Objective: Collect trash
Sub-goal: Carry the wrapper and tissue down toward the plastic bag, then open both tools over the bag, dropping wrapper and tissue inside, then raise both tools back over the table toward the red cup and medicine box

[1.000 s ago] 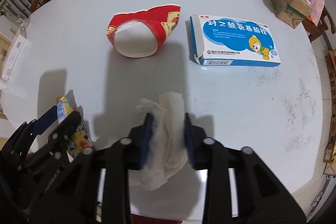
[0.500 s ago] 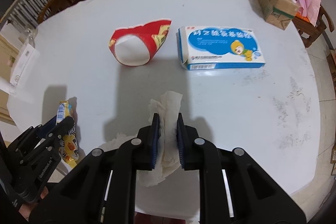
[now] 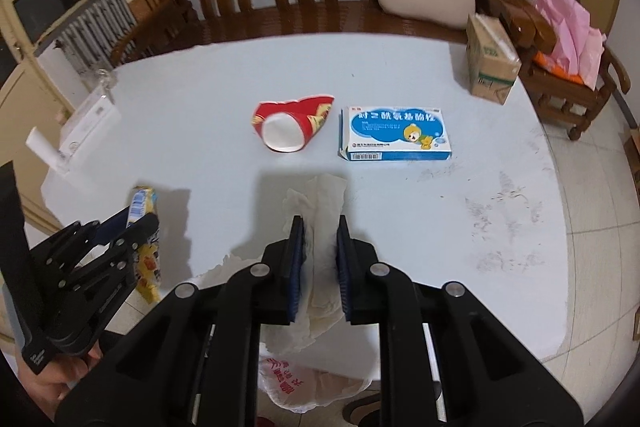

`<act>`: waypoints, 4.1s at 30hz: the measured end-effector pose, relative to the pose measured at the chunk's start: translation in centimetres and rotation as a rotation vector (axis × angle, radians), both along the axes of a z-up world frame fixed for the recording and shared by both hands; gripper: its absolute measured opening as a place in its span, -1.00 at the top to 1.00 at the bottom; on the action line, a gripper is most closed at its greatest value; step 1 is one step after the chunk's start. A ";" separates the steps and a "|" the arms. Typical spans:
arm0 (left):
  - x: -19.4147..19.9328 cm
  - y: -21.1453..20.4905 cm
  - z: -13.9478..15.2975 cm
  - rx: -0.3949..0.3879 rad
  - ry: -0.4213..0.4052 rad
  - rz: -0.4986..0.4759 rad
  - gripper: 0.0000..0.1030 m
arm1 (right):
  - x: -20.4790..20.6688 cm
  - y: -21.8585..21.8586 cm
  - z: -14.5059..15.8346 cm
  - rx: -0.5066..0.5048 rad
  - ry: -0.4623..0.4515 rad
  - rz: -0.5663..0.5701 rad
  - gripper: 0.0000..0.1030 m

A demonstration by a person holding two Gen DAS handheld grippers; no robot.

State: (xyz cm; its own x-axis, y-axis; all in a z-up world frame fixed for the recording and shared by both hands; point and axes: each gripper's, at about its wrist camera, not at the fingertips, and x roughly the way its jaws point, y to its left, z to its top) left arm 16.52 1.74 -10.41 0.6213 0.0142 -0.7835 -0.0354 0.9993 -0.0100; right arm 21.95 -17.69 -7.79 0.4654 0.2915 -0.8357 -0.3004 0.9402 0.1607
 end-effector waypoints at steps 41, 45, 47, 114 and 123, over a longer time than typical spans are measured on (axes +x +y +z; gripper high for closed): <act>-15.0 -3.8 -14.7 -0.054 0.123 -0.074 0.54 | -16.5 -3.8 -15.9 -0.074 -0.016 0.006 0.71; -14.2 -5.0 -18.2 -0.065 0.167 -0.105 0.54 | -15.9 -3.1 -19.9 -0.094 0.023 -0.004 0.71; -13.7 -6.0 -20.1 -0.054 0.182 -0.129 0.54 | -15.4 -2.8 -21.9 -0.090 0.053 -0.002 0.71; -13.1 -5.6 -26.2 -0.084 0.229 -0.099 -0.85 | -13.8 -3.6 -30.1 -0.117 0.222 -0.126 -0.48; -15.9 -5.0 -19.8 -0.133 0.126 -0.099 -0.85 | -16.4 -6.1 -25.8 -0.064 0.205 -0.153 -0.49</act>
